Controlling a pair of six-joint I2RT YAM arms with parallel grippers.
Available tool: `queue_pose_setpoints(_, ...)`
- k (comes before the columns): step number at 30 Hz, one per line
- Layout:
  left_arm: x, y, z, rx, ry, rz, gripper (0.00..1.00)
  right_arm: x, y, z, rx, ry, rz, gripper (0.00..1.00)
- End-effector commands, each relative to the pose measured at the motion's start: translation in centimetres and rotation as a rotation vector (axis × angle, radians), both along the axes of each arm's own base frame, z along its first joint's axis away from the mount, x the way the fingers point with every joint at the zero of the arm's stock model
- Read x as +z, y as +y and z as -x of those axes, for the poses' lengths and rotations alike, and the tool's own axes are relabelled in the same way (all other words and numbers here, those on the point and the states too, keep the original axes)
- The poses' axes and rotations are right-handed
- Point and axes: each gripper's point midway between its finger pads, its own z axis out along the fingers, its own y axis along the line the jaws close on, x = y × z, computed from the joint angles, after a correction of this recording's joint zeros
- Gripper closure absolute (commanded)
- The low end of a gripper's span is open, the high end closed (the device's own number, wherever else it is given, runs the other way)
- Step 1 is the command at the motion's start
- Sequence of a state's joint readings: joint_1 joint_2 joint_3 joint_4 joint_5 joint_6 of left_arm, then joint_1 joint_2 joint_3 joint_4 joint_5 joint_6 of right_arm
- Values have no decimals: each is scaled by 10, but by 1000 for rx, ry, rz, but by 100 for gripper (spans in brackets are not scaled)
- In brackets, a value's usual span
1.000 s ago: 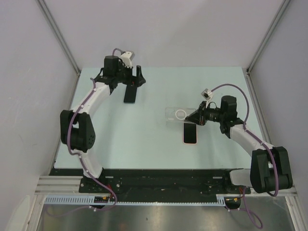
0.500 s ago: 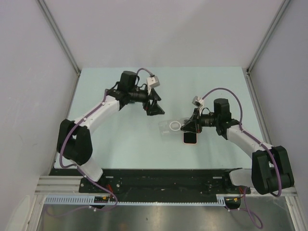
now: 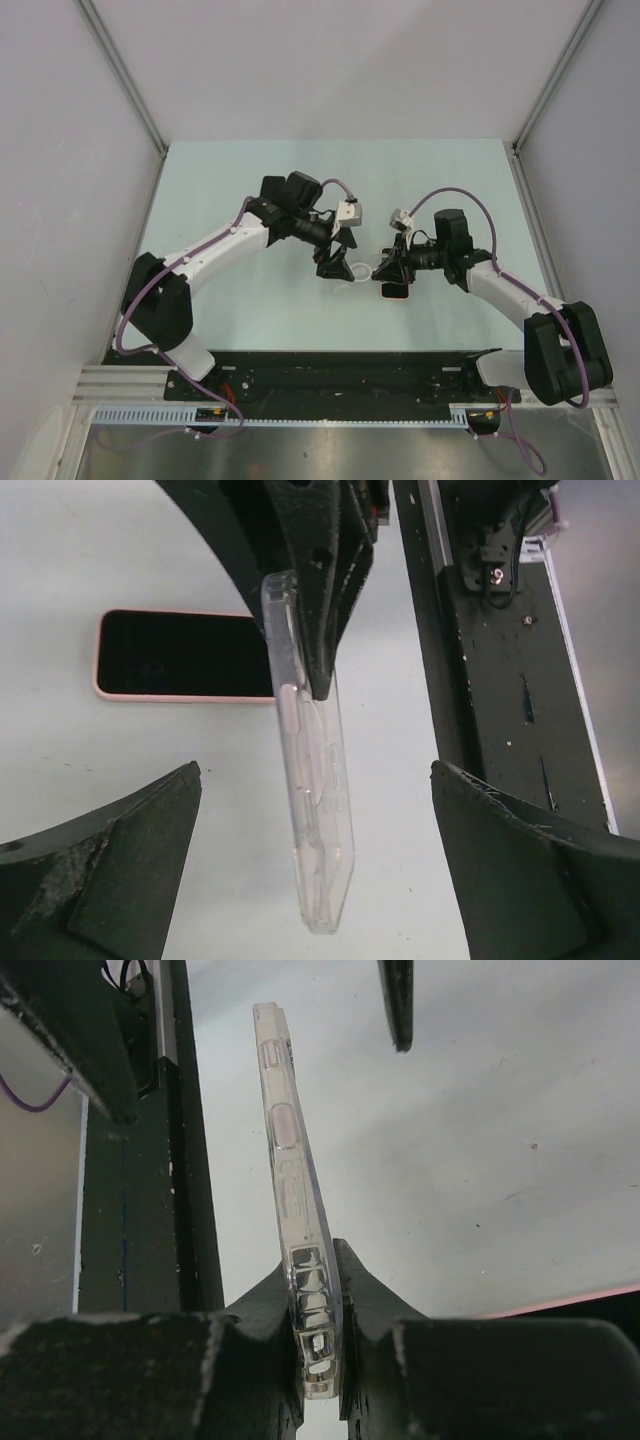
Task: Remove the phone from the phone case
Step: Place the phone case at the center of the board.
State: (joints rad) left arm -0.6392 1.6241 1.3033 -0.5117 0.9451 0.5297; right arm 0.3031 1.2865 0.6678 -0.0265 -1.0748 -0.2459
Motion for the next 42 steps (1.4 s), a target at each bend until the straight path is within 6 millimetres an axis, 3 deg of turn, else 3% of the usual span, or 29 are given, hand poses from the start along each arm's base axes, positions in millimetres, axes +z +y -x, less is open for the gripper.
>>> queue_pose_setpoints(1, -8, 0, 16, -68, -55, -35, 0, -7, 2, 3, 22, -38, 33, 97)
queue_pose_setpoints(6, -22, -3, 24, -80, -46, -91, 2, -11, 4, 4, 25, -54, 55, 96)
queue_pose_setpoints(20, -45, -11, 18, -54, -1, -165, 41, -18, 6, 3, 22, -69, 87, 96)
queue_pose_setpoints(27, -45, -16, 15, -51, 17, -163, 58, -19, 6, 4, 23, -71, 92, 96)
queue_pose_setpoints(37, -47, -20, 15, -53, 25, -168, 67, -22, 7, 4, 25, -73, 103, 96)
queue_pose_setpoints(41, -52, -20, 16, -55, 21, -181, 79, -23, 7, 4, 27, -75, 105, 96)
queue_pose_setpoints(42, -53, -20, 16, -55, 23, -184, 88, -23, 7, 5, 29, -74, 106, 96)
